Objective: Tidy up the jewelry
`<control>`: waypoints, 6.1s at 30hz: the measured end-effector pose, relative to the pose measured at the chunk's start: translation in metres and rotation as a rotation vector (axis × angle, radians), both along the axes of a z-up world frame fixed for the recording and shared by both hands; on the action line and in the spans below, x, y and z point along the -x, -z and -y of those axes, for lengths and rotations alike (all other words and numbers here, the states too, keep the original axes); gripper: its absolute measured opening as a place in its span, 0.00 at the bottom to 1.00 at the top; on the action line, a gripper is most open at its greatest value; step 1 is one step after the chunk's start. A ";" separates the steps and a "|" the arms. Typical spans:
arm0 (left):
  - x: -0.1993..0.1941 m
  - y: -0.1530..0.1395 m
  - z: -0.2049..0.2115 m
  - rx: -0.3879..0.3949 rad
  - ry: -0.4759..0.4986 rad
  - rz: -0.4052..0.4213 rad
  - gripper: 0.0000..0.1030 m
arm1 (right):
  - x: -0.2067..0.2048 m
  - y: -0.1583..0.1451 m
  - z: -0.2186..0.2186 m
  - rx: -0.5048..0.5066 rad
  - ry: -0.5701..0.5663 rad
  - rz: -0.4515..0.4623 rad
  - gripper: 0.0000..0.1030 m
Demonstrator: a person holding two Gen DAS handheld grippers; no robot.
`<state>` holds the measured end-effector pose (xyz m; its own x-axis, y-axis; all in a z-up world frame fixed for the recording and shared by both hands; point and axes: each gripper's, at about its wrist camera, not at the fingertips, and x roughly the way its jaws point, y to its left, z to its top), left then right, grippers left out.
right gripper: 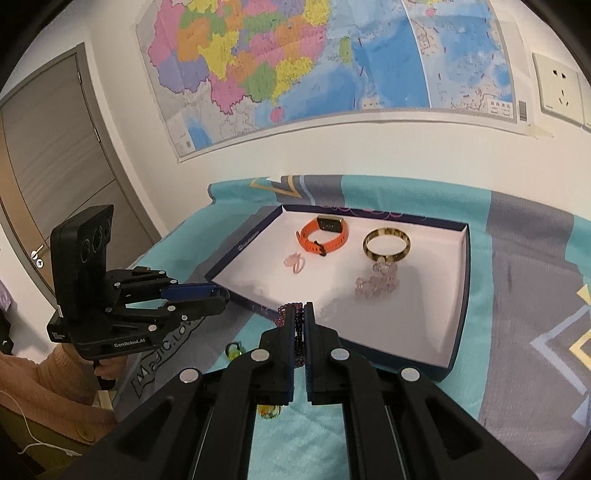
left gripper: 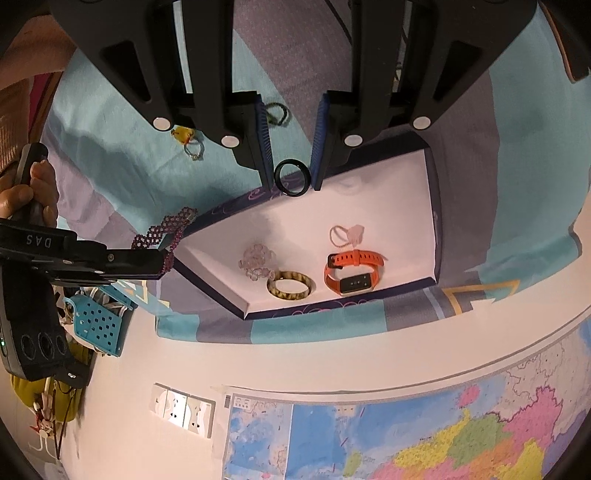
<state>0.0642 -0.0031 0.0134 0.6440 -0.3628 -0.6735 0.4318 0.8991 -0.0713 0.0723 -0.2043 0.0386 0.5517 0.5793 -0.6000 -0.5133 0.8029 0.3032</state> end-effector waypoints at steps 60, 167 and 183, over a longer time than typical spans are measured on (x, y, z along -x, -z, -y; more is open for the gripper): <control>-0.064 0.012 0.010 -0.030 -0.067 -0.041 0.20 | -0.062 0.020 -0.002 -0.056 0.049 -0.076 0.03; 0.026 0.037 -0.002 -0.095 0.011 -0.041 0.45 | 0.052 0.069 -0.041 0.119 -0.062 -0.133 0.38; 0.014 0.049 0.022 -0.119 0.051 -0.097 0.34 | 0.049 0.070 -0.040 0.114 -0.030 -0.141 0.28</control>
